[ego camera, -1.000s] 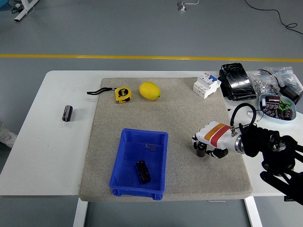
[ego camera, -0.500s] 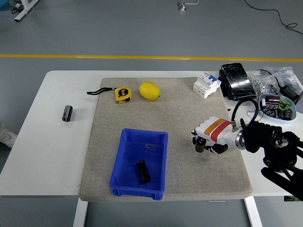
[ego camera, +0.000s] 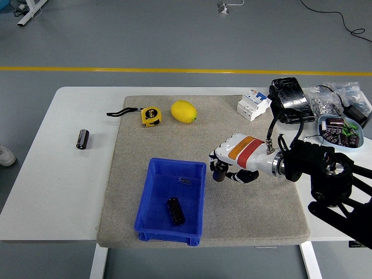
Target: Pick up the battery,place it into the box
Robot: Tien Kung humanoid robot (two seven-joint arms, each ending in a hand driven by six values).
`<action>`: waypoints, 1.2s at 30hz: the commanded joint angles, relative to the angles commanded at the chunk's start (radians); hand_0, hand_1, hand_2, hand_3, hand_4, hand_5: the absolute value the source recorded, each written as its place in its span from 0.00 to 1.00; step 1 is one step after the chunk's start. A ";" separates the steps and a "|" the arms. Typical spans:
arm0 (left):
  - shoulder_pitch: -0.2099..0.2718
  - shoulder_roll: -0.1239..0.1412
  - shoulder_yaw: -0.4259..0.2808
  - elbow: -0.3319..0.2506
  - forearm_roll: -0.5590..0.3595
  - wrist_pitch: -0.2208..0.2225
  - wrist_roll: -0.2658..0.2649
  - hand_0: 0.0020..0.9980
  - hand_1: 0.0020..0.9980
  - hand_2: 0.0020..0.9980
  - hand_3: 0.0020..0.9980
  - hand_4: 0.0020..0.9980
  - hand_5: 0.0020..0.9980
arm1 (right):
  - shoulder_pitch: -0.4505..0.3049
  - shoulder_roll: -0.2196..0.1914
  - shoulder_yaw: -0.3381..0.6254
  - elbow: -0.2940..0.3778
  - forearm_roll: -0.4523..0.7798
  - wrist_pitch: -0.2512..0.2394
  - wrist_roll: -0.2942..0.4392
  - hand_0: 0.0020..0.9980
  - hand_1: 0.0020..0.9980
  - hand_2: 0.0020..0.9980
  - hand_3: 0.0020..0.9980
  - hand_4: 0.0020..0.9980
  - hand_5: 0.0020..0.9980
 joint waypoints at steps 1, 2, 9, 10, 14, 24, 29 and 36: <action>-0.001 0.000 0.000 0.000 0.001 -0.001 0.000 0.67 0.63 0.66 0.64 0.65 0.68 | 0.005 0.009 -0.006 0.008 0.001 0.001 -0.002 0.46 0.41 0.47 0.46 0.69 0.00; -0.001 0.001 0.000 0.000 0.000 -0.001 0.000 0.67 0.63 0.66 0.64 0.65 0.68 | 0.009 0.017 -0.012 0.014 0.004 0.002 -0.003 0.46 0.41 0.47 0.46 0.69 0.00; 0.000 0.004 0.003 0.000 -0.004 0.001 0.000 0.67 0.63 0.66 0.64 0.65 0.68 | 0.040 0.088 -0.066 0.031 0.012 0.014 -0.018 0.47 0.42 0.49 0.47 0.70 0.00; 0.001 0.004 0.004 0.000 -0.007 0.002 -0.001 0.67 0.63 0.66 0.64 0.65 0.68 | 0.043 0.096 -0.072 0.031 0.006 0.022 -0.024 0.47 0.42 0.49 0.47 0.70 0.00; 0.001 0.006 0.005 0.000 -0.008 0.003 -0.001 0.67 0.62 0.66 0.64 0.65 0.68 | 0.055 0.116 -0.093 0.030 -0.005 0.063 -0.049 0.45 0.45 0.62 0.83 0.81 0.04; 0.001 0.008 0.000 -0.001 0.002 -0.001 0.004 0.67 0.62 0.65 0.63 0.65 0.68 | 0.057 0.120 -0.110 0.027 -0.008 0.083 -0.067 0.43 0.47 0.74 0.91 0.85 0.08; 0.005 0.009 -0.002 -0.001 0.003 -0.002 0.006 0.67 0.62 0.65 0.63 0.65 0.68 | 0.051 0.119 -0.100 0.024 -0.008 0.080 -0.066 0.43 0.47 0.74 0.91 0.85 0.08; 0.008 0.009 -0.003 -0.001 0.004 -0.004 0.006 0.67 0.63 0.65 0.64 0.65 0.68 | 0.041 0.111 -0.042 0.029 -0.009 0.081 -0.065 0.44 0.47 0.74 0.90 0.86 0.08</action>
